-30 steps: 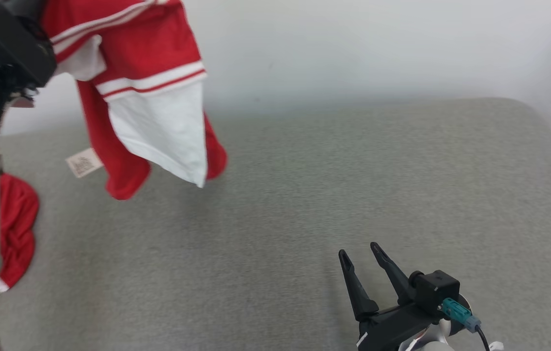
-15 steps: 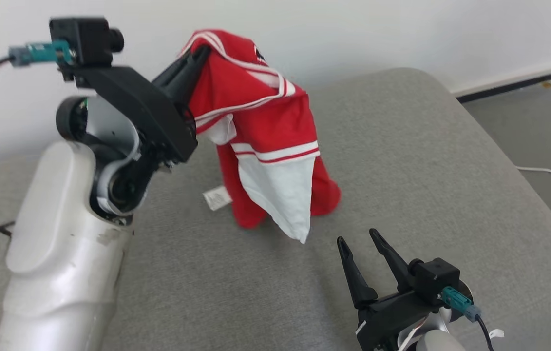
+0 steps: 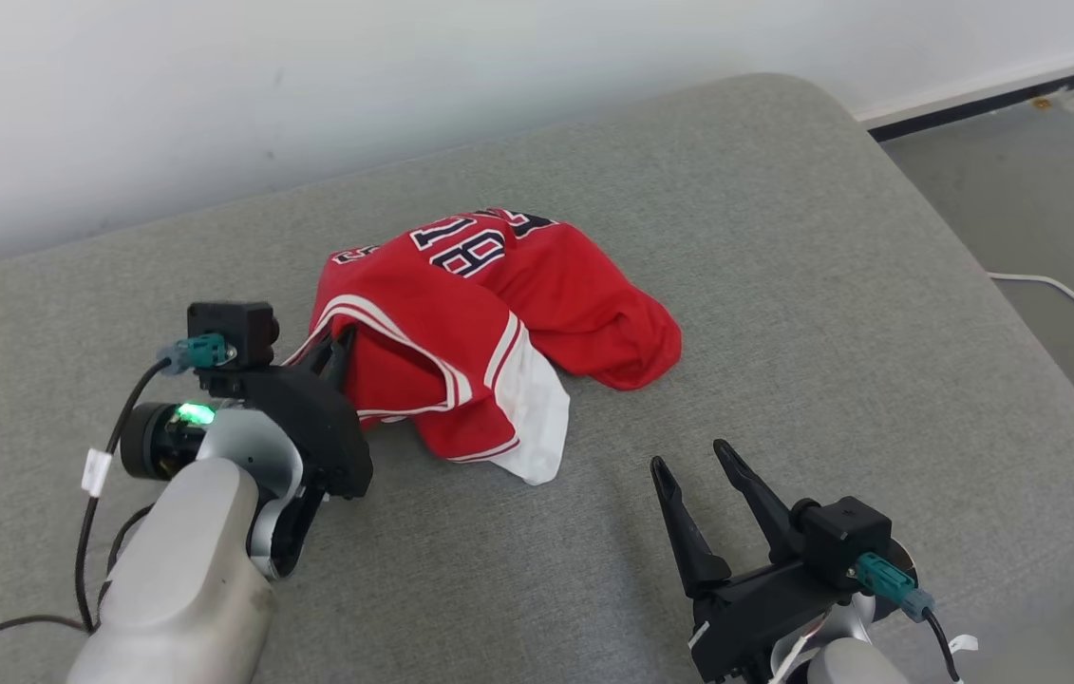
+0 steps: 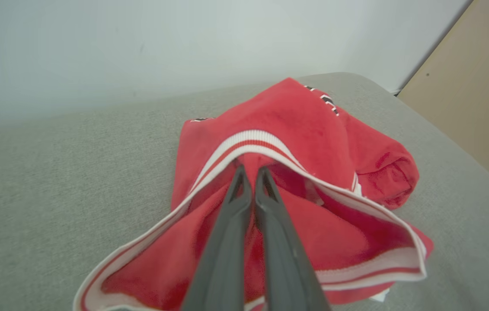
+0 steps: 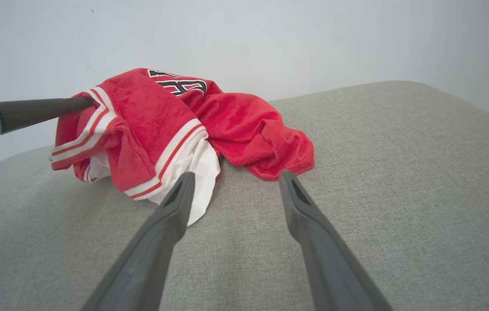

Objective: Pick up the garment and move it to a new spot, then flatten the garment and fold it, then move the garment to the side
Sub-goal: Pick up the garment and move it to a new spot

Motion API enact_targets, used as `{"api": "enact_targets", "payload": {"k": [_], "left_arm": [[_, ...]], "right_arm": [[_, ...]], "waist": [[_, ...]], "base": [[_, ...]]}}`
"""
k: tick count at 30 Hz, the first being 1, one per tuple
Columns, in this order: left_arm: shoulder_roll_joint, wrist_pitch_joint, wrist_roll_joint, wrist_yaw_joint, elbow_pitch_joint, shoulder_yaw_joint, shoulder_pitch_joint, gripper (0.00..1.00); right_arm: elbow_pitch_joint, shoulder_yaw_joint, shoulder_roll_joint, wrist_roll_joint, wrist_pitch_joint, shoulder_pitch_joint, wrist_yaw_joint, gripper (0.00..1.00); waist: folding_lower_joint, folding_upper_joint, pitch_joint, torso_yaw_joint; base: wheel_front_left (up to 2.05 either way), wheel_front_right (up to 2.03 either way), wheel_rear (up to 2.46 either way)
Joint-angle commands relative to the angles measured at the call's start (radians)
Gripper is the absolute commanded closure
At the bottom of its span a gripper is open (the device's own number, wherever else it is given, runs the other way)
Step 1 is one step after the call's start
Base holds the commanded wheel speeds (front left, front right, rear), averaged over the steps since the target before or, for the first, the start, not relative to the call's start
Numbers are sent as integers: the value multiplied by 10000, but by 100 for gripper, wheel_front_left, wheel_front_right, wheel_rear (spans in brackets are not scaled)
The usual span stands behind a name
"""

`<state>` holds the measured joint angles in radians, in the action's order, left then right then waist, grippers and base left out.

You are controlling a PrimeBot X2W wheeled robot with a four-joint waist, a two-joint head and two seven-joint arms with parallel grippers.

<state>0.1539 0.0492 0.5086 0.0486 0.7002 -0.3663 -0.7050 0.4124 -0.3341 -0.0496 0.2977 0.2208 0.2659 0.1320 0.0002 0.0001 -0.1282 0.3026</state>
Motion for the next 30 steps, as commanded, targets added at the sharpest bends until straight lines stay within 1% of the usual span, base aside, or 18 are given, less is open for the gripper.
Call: {"api": "enact_targets", "payload": {"k": [1, 4, 6, 10, 12, 15, 17, 23, 26, 30], "left_arm": [[-27, -175, -12, 2, 75, 10, 96, 0], [-238, -817, 250, 23, 391, 211, 277, 0], [-402, -1364, 558, 124, 396, 462, 449, 0], [-572, -2593, 892, 228, 75, 813, 1098, 0], [-563, -2935, 861, 156, -267, 981, 1566, 0], [-432, -3132, 617, -17, -1039, 1295, 2390, 0], [-321, -3142, 407, -148, -1827, 1651, 3026, 0], [-157, -3134, -814, -360, -4152, 2623, 5242, 0], [-216, -3138, -1271, -395, -4845, 2923, 6209, 0], [-257, -3137, -1588, -366, -5232, 3233, 7186, 0]], "right_arm": [[2, 20, -13, -38, 20, -54, -23, 0], [36, 139, -14, -100, -5, -155, -23, 0], [59, 275, -17, -153, -24, -247, -23, 0], [94, 515, -15, -273, -86, -482, -25, 0], [58, 662, -15, -318, -128, -616, -23, 0], [-9, 958, -14, -403, -162, -775, -25, 0], [-51, 1139, -14, -481, -176, -927, -25, 0], [-199, 1644, -12, -632, -230, -1289, -23, 0], [-266, 1826, -15, -679, -265, -1463, -23, 0], [-345, 2007, -14, -773, -331, -1711, -25, 0]], "waist": [[-2, -1, 35, -149], [-2, -1, 184, -429], [-2, -1, 358, -661], [-2, -1, 878, -1099], [-2, -1, 1103, -1308], [-2, -1, 1376, -1644], [-2, -1, 1522, -1836], [-2, -1, 1878, -2332], [-2, -1, 2033, -2503], [-2, -1, 2181, -2668]], "base": [[0, 0, 0], [0, 0, 0], [0, 0, 0], [0, 0, 0], [0, 0, 0], [0, 0, 0], [0, 0, 0], [0, 0, 0], [0, 0, 0], [0, 0, 0]]}}
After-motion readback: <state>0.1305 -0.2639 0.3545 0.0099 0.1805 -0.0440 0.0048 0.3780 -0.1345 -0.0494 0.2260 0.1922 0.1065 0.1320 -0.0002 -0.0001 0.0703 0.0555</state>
